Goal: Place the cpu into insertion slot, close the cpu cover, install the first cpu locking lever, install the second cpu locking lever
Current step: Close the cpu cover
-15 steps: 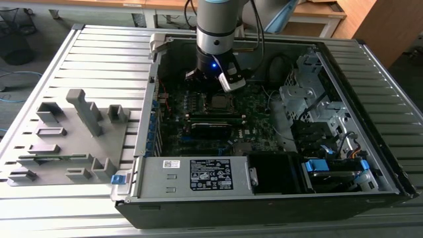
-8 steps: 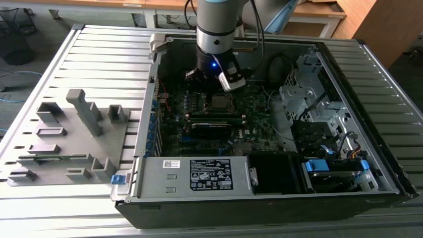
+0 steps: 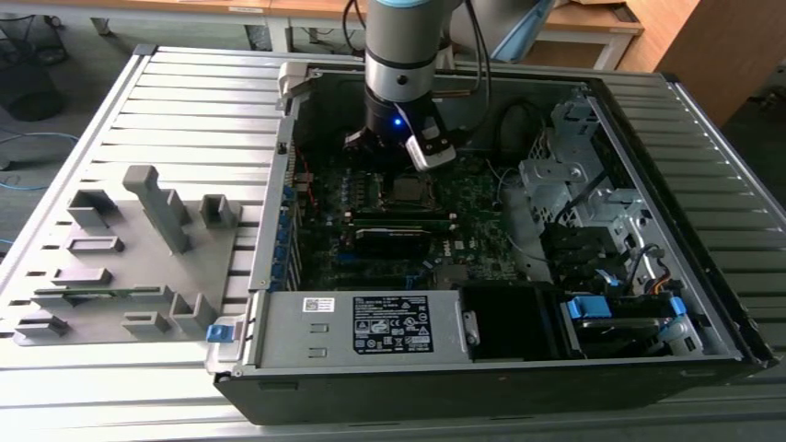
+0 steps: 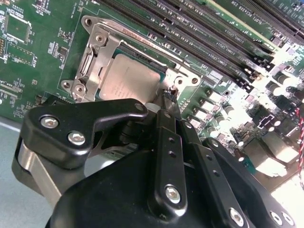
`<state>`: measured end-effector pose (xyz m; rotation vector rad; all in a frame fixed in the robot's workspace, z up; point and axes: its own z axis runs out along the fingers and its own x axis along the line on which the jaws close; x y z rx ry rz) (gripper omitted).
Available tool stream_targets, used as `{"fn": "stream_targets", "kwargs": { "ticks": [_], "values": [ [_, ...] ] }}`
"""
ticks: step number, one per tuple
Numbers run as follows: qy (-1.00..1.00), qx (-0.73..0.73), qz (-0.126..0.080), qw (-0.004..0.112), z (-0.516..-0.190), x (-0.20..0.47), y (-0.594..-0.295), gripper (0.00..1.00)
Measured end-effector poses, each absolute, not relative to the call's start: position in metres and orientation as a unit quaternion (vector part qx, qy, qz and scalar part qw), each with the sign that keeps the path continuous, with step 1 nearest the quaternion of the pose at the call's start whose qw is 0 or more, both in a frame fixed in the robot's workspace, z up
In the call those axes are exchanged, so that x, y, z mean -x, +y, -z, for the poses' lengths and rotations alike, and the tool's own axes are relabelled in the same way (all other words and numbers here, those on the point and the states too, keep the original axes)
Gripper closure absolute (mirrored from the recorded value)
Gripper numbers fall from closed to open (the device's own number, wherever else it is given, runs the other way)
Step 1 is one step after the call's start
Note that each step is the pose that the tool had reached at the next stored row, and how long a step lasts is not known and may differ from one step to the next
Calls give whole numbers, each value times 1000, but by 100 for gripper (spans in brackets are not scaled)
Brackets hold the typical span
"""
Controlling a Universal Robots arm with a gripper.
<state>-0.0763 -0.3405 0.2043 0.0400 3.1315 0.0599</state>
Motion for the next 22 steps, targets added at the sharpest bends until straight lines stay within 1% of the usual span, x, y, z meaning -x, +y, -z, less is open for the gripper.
{"fn": "stream_targets", "kwargs": {
  "ticks": [7, 13, 22],
  "values": [
    [1000, -13, -19, 5, -204, 76, -340, 89],
    [1000, -13, -24, 5, -204, 76, -340, 89],
    [1000, -3, -24, 4, -203, 76, -340, 89]
  ]
}}
